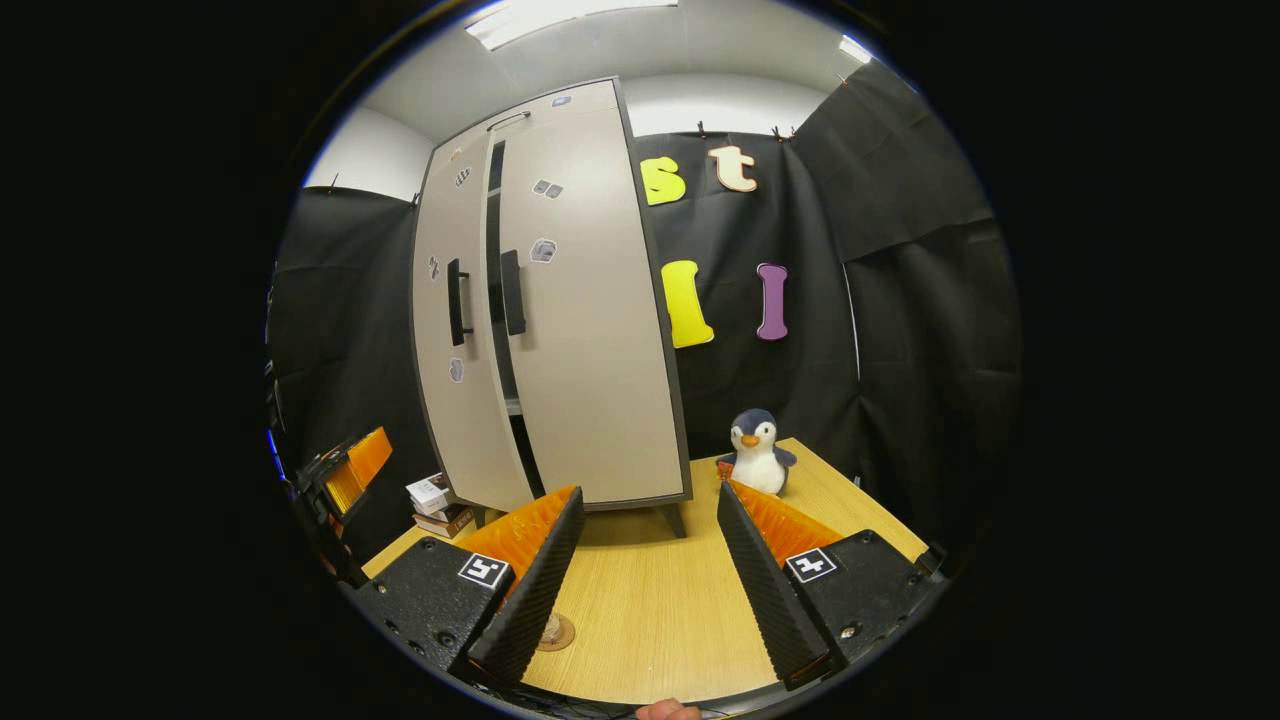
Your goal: Grasp the bottle in the cabinet with the left hand and place it on the coaster, then close the right door with the right hand and the left door with the left hand.
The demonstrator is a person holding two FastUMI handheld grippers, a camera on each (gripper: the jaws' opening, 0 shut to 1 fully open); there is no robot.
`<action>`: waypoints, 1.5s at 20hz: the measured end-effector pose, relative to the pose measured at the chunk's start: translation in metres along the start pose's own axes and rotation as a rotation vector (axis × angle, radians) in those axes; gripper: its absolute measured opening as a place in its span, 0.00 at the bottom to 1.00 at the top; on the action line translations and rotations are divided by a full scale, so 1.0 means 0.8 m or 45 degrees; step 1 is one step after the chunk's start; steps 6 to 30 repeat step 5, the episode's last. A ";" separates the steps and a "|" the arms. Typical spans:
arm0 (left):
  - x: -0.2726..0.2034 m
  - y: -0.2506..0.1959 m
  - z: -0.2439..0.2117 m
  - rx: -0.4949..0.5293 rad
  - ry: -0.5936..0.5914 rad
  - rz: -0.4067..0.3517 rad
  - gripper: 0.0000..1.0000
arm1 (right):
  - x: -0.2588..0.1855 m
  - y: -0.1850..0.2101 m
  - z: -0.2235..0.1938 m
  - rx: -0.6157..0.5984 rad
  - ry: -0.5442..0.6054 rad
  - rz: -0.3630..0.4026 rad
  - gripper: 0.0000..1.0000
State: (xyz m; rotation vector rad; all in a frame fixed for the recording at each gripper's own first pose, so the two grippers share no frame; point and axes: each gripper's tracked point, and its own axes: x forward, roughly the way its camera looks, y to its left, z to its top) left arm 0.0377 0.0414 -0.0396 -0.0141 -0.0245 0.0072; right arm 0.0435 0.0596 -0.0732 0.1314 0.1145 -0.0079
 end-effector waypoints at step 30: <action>0.000 0.000 -0.003 0.004 0.009 -0.005 0.95 | 0.000 0.005 0.000 0.004 0.004 0.003 0.83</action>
